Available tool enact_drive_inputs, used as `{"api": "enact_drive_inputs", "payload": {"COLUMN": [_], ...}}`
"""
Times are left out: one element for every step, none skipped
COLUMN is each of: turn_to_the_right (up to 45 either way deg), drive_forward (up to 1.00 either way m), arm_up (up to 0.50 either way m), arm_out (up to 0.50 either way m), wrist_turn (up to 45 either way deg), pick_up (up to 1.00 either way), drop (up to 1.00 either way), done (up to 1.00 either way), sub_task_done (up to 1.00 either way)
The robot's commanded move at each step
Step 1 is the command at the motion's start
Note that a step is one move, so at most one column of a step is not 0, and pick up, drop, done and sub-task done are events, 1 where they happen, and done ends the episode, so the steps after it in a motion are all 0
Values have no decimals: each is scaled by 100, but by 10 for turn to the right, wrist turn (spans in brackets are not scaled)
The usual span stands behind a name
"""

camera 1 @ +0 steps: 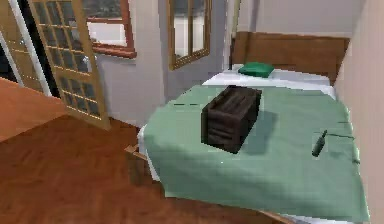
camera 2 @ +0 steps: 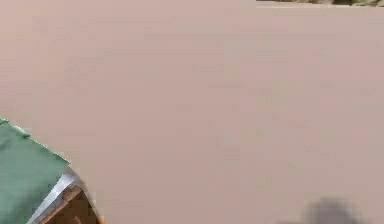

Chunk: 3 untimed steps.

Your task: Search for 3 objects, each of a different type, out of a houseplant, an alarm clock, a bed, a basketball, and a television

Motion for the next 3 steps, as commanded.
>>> {"api": "enact_drive_inputs", "payload": {"turn_to_the_right": [-450,-120,-30], "drive_forward": [0,0,0], "arm_up": [0,0,0], "arm_out": [0,0,0], "wrist_turn": [0,0,0], "pick_up": [0,0,0], "drop": [0,0,0], "done": [0,0,0], "sub_task_done": [0,0,0]}}
